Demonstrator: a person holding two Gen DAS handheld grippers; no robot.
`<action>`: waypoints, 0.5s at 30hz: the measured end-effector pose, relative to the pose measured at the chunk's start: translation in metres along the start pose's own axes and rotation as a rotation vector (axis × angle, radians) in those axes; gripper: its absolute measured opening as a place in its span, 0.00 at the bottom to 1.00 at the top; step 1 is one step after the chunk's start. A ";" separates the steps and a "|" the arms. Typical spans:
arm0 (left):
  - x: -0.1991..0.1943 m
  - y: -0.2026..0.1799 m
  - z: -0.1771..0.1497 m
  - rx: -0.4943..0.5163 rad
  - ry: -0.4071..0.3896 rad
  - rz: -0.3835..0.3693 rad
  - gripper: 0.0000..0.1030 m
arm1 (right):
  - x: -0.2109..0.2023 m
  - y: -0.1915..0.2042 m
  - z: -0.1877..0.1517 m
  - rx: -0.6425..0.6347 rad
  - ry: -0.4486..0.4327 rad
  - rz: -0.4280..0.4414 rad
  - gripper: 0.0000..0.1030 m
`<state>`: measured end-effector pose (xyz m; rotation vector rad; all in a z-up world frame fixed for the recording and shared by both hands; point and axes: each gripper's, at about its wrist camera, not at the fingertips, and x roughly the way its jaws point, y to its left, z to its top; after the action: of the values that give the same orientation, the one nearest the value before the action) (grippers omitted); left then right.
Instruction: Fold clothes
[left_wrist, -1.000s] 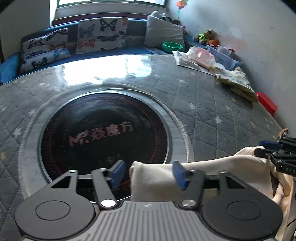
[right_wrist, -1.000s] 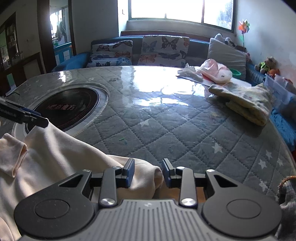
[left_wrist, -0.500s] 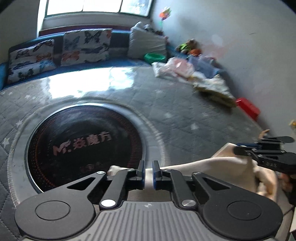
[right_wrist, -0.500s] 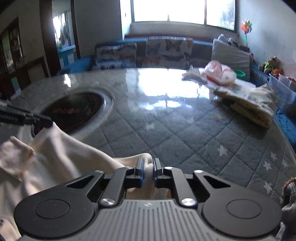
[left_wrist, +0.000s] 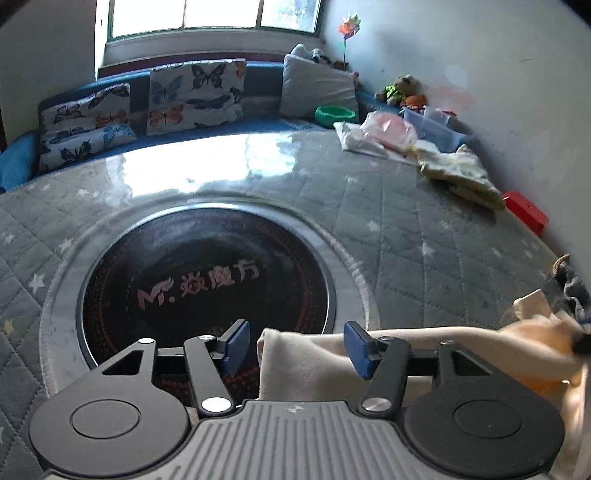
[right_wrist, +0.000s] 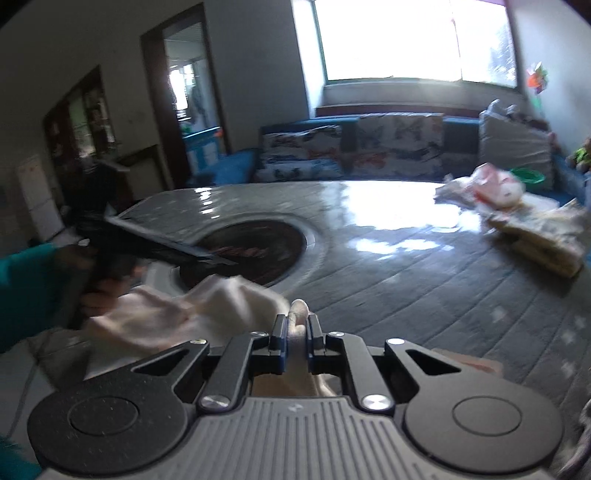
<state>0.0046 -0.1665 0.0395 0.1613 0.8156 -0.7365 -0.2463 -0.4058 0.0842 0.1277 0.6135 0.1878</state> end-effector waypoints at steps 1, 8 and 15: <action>0.003 0.002 -0.001 -0.010 0.007 -0.008 0.58 | -0.001 0.004 -0.003 -0.010 0.006 0.013 0.08; 0.003 0.008 -0.010 -0.047 0.013 -0.103 0.26 | -0.003 0.030 -0.033 -0.107 0.094 0.114 0.08; -0.029 -0.002 -0.020 0.005 -0.069 -0.172 0.09 | 0.012 0.034 -0.053 -0.143 0.168 0.121 0.08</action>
<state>-0.0221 -0.1445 0.0471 0.0703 0.7681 -0.9010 -0.2722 -0.3670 0.0404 0.0101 0.7576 0.3611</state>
